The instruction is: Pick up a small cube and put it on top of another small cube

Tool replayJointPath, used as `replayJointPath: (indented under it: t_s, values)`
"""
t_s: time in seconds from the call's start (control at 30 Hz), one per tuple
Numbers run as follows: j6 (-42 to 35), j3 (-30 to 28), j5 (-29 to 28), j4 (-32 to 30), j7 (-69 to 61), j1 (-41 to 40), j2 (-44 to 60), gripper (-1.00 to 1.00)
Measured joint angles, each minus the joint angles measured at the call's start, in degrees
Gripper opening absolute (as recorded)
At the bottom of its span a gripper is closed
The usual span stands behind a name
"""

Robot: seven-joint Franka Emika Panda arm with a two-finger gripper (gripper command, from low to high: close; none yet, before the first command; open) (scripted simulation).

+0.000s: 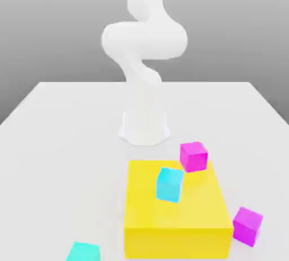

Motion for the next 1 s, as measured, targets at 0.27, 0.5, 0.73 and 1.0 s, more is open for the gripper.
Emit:
replayJointPath:
  t_s: [0.27, 0.5, 0.73, 1.0]
  values:
    - [5.02, -2.93, 1.52, 0.09, -1.72, -0.21, 16.96, 0.0]
    - [9.31, -5.25, 3.23, 0.17, -3.49, -0.66, 31.5, 0.0]
    - [13.6, -6.28, 4.94, 0.25, -5.26, -2.57, 46.05, 0.0]
    - [19.72, -6.56, 6.03, 0.81, -6.6, -4.7, 62.59, 0.0]
